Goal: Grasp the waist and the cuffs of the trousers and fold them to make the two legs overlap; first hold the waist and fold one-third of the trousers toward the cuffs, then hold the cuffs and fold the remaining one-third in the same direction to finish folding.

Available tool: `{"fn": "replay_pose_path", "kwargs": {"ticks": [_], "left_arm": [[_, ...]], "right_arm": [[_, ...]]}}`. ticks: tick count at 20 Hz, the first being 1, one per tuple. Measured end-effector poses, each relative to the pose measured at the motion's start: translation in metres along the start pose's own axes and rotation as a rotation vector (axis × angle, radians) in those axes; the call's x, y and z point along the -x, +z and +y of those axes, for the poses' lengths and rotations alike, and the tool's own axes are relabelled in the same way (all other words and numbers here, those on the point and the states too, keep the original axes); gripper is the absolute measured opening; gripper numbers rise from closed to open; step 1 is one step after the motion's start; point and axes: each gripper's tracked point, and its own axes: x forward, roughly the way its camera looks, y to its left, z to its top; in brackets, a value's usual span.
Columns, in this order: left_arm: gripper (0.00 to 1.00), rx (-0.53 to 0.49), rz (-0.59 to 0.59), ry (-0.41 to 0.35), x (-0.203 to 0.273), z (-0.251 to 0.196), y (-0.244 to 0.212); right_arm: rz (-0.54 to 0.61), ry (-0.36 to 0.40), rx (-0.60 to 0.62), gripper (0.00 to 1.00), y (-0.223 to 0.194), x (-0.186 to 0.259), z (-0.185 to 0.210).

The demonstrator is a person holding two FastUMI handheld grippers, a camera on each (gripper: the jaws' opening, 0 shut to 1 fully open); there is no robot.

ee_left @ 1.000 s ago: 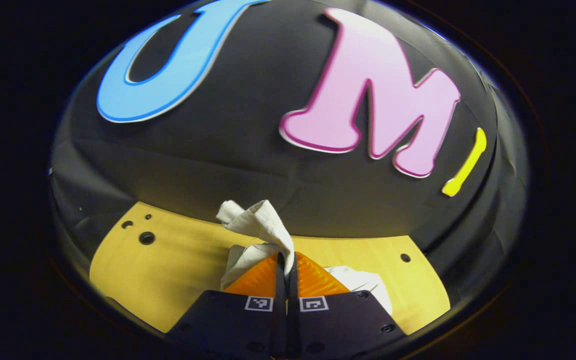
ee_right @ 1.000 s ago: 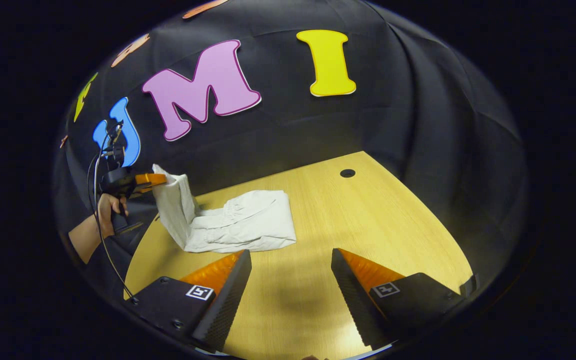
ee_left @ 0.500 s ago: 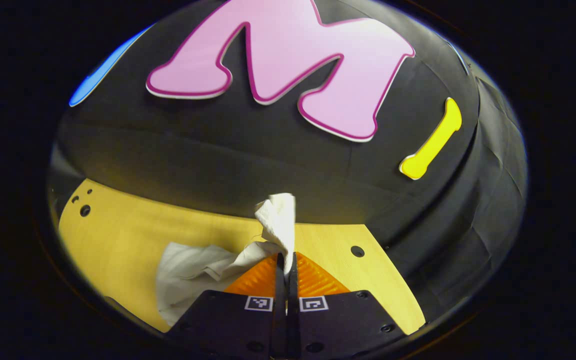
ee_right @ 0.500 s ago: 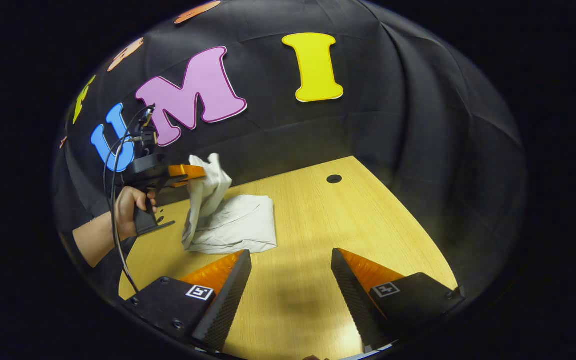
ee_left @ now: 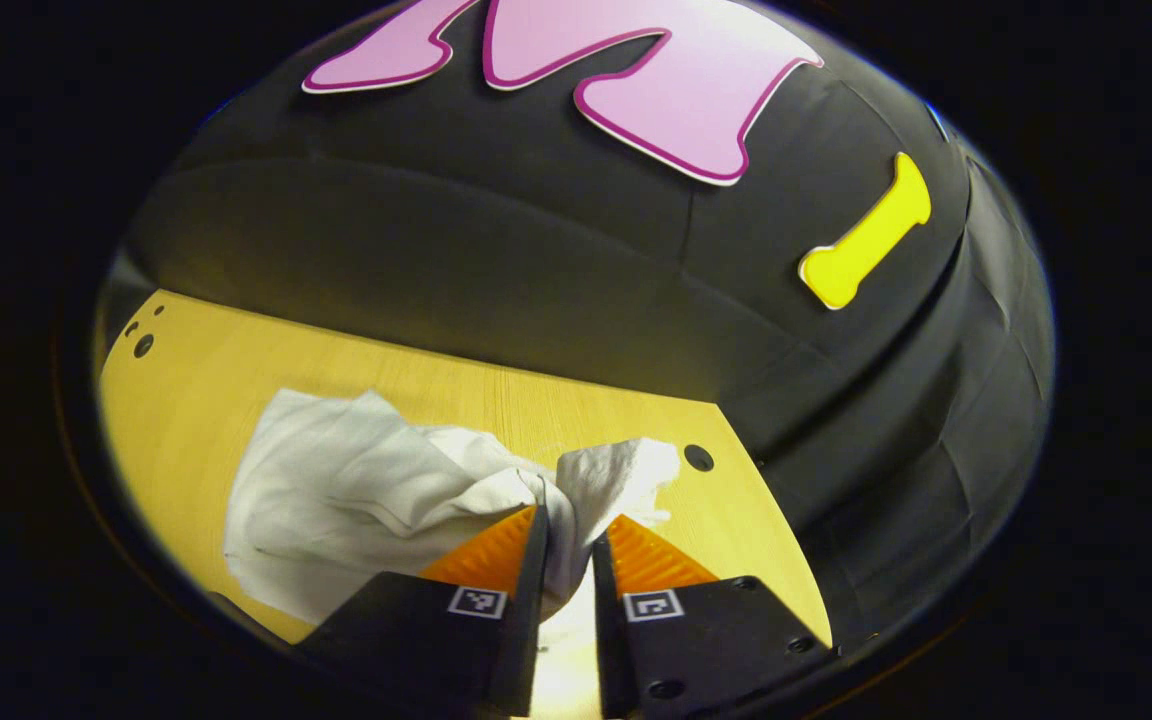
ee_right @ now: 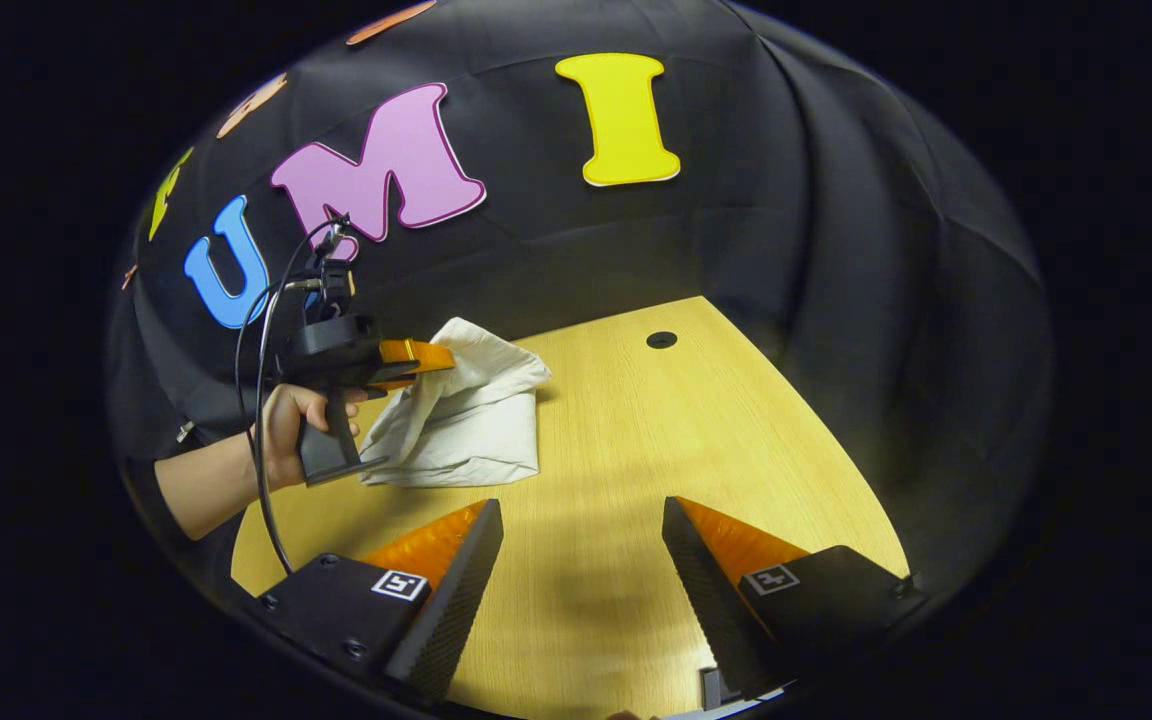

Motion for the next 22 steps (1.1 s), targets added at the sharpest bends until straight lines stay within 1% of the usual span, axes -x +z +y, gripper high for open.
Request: {"fn": "replay_pose_path", "kwargs": {"ticks": [1, 2, 3, 5, 6, 7, 8, 11, 14, 16, 18, 20, 22], "left_arm": [[0.26, 0.001, 0.012, -0.01, 0.004, -0.003, -0.007], [0.37, -0.003, 0.021, -0.018, 0.007, -0.006, -0.013], [0.46, -0.011, 0.024, -0.026, 0.012, -0.009, -0.017], [0.81, -0.044, 0.019, -0.019, 0.034, -0.009, -0.025], [0.92, -0.06, 0.008, -0.001, 0.044, -0.004, -0.024], [0.95, -0.077, -0.006, 0.016, 0.057, 0.001, -0.025], [0.96, -0.094, -0.02, 0.035, 0.074, 0.006, -0.023], [0.96, -0.173, -0.109, 0.128, 0.128, 0.032, -0.009], [0.96, -0.224, -0.224, 0.182, 0.204, 0.05, 0.006], [0.96, -0.231, -0.279, 0.215, 0.251, 0.06, 0.006], [0.96, -0.225, -0.321, 0.23, 0.294, 0.069, 0.001], [0.96, -0.219, -0.342, 0.241, 0.331, 0.076, -0.011], [0.96, -0.244, -0.417, 0.282, 0.368, 0.09, -0.014]], "right_arm": [[0.002, 0.002, 0.001, 0.98, -0.002, 0.0, 0.001], [0.003, 0.004, 0.003, 0.98, -0.003, -0.001, 0.002], [0.001, 0.006, 0.005, 0.98, -0.003, 0.0, 0.002], [0.001, 0.01, 0.005, 0.98, -0.006, -0.001, 0.005], [0.001, 0.012, 0.003, 0.98, -0.007, 0.0, 0.007], [-0.001, 0.016, 0.0, 0.98, -0.006, 0.0, 0.01], [-0.006, 0.02, -0.003, 0.98, -0.006, 0.002, 0.013], [-0.039, 0.024, -0.004, 0.99, 0.0, 0.01, 0.025], [-0.09, 0.014, 0.003, 0.98, 0.007, 0.027, 0.041], [-0.124, 0.001, 0.01, 0.99, 0.009, 0.038, 0.05], [-0.164, -0.015, 0.013, 0.99, 0.011, 0.053, 0.059], [-0.222, -0.051, 0.03, 0.99, 0.015, 0.072, 0.064], [-0.277, -0.077, 0.055, 0.98, 0.017, 0.091, 0.071]]}}
